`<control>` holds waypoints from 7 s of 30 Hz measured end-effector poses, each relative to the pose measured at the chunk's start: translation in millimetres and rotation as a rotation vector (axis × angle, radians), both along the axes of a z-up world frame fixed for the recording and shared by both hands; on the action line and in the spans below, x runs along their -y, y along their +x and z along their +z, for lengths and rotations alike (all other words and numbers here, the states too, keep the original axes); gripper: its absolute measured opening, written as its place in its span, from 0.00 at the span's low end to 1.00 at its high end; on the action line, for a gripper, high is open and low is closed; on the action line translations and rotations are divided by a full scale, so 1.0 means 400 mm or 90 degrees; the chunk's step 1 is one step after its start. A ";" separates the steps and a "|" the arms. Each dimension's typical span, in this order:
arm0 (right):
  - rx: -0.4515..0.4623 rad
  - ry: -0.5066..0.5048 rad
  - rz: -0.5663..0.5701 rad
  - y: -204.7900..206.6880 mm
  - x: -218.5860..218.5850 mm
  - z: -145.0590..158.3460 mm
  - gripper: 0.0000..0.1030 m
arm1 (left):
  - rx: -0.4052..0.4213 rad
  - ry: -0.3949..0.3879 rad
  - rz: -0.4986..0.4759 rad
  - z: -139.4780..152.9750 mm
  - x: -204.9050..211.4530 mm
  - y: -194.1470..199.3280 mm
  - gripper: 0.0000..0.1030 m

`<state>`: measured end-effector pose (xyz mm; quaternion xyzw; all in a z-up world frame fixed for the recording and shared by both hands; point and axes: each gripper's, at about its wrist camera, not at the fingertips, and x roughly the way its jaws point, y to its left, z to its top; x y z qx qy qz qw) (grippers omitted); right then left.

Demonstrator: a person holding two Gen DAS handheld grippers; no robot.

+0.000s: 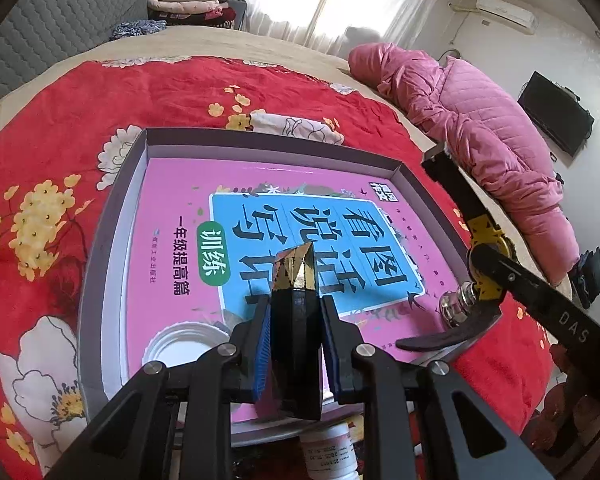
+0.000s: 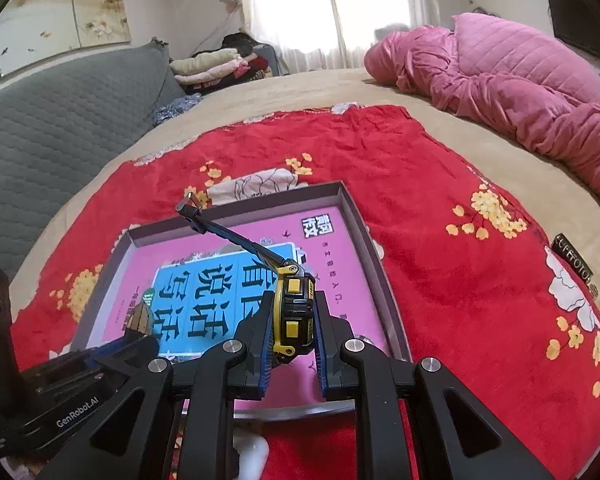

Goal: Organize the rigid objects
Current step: 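Lower the tape measure into the box with the right gripper while the left holds the black item above it, then open the right gripper to release the tape measure onto the pink book, then lower the black item into the box and open the left gripper, then withdraw both grippers from the box back toward the remaining objects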

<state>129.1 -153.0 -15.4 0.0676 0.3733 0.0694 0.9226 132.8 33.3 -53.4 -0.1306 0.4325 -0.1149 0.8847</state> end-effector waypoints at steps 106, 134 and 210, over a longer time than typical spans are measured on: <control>-0.013 -0.083 0.054 -0.114 0.011 -0.013 0.42 | 0.023 -0.004 -0.023 0.035 0.003 -0.040 0.24; 0.034 -0.058 0.056 -0.154 0.041 0.022 0.54 | 0.054 -0.003 0.050 0.128 -0.078 -0.142 0.52; 0.070 -0.018 0.148 -0.301 0.028 0.061 0.73 | 0.000 0.043 0.009 0.143 0.009 -0.303 0.70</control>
